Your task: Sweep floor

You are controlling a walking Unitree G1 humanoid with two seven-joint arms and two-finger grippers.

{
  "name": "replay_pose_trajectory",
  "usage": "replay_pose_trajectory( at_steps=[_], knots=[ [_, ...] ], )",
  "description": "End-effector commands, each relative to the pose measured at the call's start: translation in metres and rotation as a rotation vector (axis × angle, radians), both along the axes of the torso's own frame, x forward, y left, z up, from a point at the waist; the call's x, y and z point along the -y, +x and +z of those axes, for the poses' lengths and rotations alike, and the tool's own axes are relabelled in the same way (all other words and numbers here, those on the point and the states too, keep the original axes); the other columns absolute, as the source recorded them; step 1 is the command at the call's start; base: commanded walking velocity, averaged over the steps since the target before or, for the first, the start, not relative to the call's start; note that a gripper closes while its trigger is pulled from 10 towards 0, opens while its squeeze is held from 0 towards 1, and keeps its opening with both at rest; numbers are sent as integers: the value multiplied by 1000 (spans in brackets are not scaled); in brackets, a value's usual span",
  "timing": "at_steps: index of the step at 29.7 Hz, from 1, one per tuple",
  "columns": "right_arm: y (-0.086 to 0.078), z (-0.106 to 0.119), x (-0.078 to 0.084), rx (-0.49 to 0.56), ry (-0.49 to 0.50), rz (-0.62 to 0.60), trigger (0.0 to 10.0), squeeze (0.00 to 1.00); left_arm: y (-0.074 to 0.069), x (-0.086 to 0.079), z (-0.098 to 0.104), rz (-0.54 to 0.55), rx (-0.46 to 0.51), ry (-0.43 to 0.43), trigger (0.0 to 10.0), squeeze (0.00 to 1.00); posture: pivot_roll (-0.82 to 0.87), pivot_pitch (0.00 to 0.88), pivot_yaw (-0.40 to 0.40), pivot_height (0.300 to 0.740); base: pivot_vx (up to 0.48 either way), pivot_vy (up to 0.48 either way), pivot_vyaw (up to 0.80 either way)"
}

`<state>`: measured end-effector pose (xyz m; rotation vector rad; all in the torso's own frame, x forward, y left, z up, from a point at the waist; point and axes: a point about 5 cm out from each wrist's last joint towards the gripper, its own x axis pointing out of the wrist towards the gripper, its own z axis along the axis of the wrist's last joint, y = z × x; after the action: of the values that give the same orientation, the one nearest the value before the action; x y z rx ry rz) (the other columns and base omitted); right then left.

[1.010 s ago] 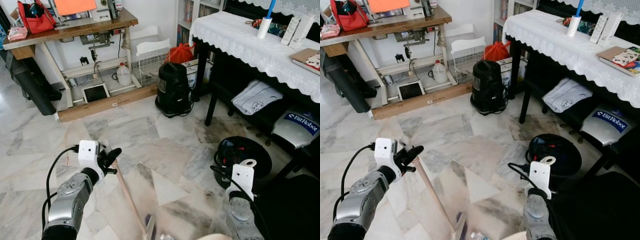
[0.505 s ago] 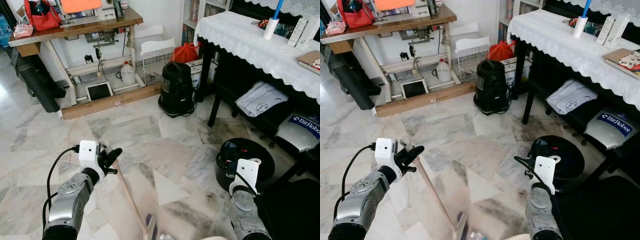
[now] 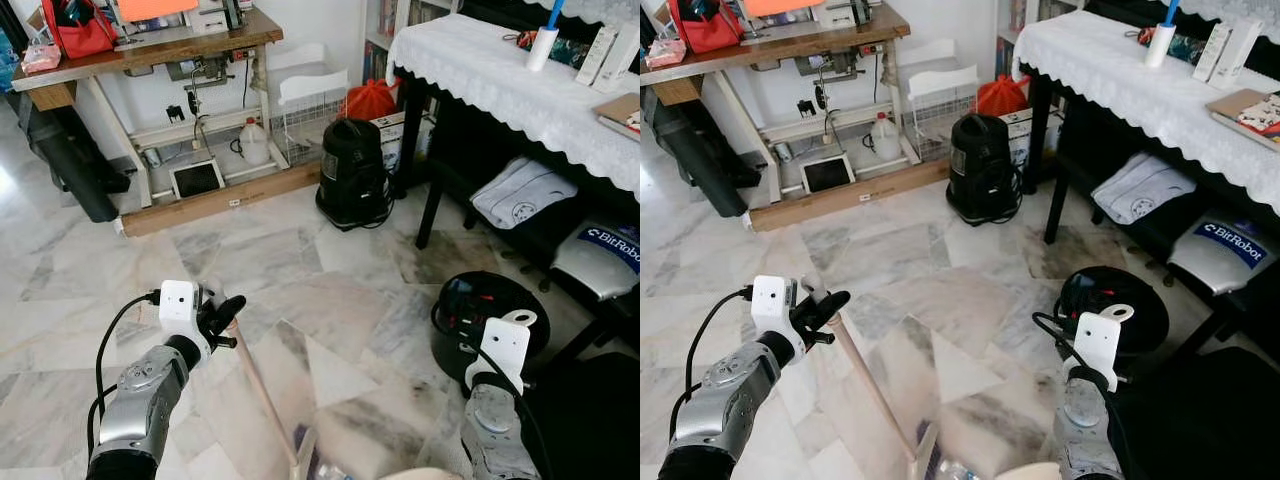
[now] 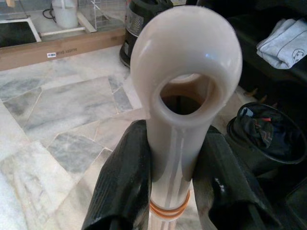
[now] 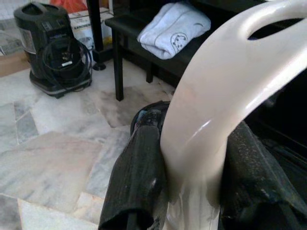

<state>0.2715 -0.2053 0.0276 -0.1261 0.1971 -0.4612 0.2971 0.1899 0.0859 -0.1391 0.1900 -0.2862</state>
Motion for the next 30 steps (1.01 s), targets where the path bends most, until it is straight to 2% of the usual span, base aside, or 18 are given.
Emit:
replay_pose_trajectory(
  at_steps=[1, 8, 11, 18, 24, 29, 30],
  knots=[
    [5, 10, -13, 77, 56, 17, 10000, 0, 1, -1, 1, -3, 3, -15, 10000, 0, -37, 34, 82, 740, 0, 0, 0],
    [12, 28, -14, 159, 5, 62, 10000, 0, 1, 0, 2, -6, 6, -19, 10000, 0, -38, 33, 80, 740, 0, 0, 0],
    [17, 44, -19, 231, -62, 133, 10000, 0, 1, 1, 2, -5, 7, -21, 10000, 0, -42, 32, 78, 740, 0, 0, 0],
    [21, 53, -24, 268, -107, 174, 10000, 0, 1, 1, 2, -5, 8, -23, 10000, 0, -38, 32, 76, 740, 0, 0, 0],
    [21, 50, -26, 265, -112, 183, 10000, 0, 1, 0, 1, -2, 10, -21, 10000, 0, -38, 32, 76, 740, 0, 0, 0],
    [10, 30, -27, 213, -151, 195, 10000, 0, 1, 0, 2, 0, 16, -16, 10000, 0, -35, 32, 80, 740, 0, 0, 0],
    [4, 19, -27, 180, -147, 191, 10000, 0, 1, -1, 3, 1, 18, -14, 10000, 0, -30, 34, 81, 740, 0, 0, 0]
  ],
)
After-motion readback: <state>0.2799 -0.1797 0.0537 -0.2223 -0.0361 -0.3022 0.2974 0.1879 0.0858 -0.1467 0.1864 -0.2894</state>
